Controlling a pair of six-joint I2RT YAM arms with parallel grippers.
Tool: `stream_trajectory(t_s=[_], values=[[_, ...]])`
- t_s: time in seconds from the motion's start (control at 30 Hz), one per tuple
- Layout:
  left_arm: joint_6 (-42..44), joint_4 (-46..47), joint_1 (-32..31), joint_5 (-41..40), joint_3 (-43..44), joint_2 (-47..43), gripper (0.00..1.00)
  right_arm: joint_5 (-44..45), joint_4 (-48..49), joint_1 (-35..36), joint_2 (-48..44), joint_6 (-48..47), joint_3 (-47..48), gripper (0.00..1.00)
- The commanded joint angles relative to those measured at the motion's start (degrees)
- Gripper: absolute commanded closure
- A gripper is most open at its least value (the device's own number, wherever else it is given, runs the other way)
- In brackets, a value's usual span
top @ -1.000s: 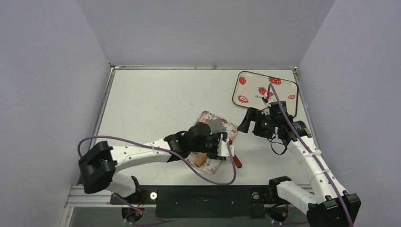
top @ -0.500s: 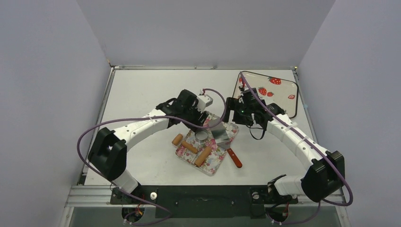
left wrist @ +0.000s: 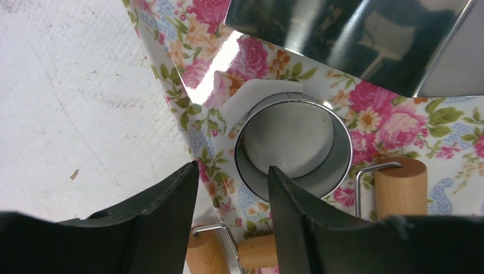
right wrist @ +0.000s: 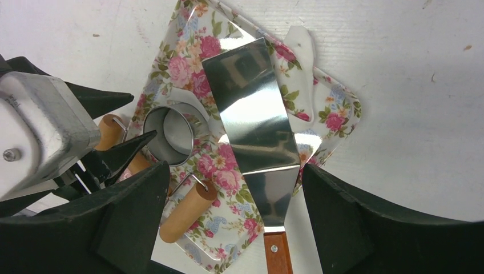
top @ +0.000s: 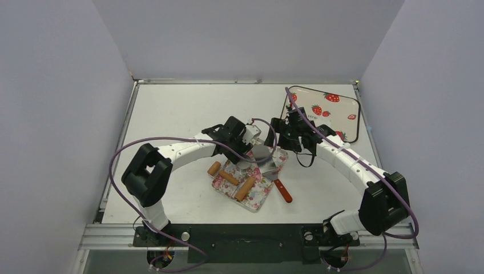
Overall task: Roll out the dumpling wrappers from the dough
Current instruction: Pick up the dumpling mold from the work surface, then pick up the spatula from the center of the board.
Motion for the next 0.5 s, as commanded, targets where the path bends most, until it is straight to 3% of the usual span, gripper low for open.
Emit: stream_trajectory(t_s=[0.0,0.17,0.23,0.27,0.47], values=[[2.5,6.6,-0.5,-3.8,-2.3,0.8,0.61,-0.3,2.8,0.3,-0.7,0.8,-0.6,0.19],[2.5,8.4,-1.6,-2.9,-1.6,2.1,0.75,-0.7,2.2,0.4,-0.2,0.8,0.4,0.19],[2.4,8.4,-2.0,-2.1,-1.5,2.3,0.96,-0.8,2.2,0.4,-0.5,1.1,0.6,0.2],[2.2,8.0,-2.1,-1.6,-1.4,2.2,0.99,-0.7,2.2,0.4,-0.7,1.2,0.5,0.2],[2.8,-1.6,-0.6,0.0,3.2,-0.7,1.0,0.2,0.9,0.4,-2.5,0.5,-0.5,0.2]])
